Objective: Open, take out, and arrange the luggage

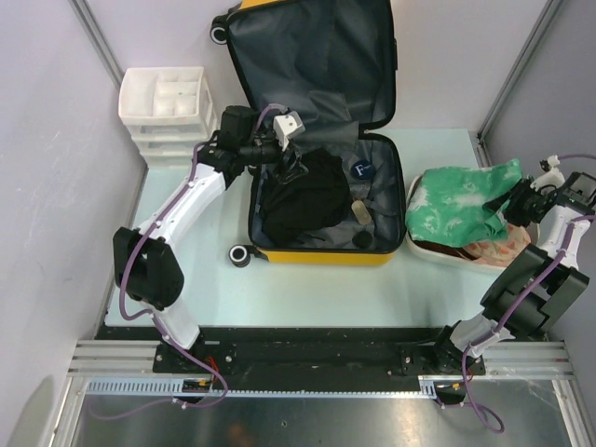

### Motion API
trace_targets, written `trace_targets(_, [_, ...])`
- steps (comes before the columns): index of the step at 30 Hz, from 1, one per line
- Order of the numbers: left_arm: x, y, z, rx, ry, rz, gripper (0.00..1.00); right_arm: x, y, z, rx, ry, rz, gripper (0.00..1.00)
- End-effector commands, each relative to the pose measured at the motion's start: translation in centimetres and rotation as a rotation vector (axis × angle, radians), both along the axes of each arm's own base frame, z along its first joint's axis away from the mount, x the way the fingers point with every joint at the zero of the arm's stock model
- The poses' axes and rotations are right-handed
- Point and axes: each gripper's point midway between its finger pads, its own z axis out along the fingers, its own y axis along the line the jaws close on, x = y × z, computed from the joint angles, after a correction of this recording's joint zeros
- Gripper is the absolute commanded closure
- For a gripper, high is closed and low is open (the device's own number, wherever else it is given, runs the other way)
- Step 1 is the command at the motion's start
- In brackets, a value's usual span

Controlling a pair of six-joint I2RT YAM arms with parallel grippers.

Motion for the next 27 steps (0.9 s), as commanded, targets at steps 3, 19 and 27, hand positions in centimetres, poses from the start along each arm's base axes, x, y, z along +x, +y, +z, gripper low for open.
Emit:
trace_targets(3, [-0.6,0.4,1.8,-0.004,-0.073,-0.011,0.21,2.0,-5.1,2.3,-0.349,-0.126,0.011,0.97])
trace_targets(19, [1.3,2.3,-0.6,0.032,0.011,0.168,0.11,2.4,-2.5,12.6,-0.755,-0.259,0.047,0.00])
trace_targets(27, [1.2,3.8,-4.9,0.125,0.099,0.233,0.00,1.2,6.1,7.0,-0.577,-0.088,0.354,0.05])
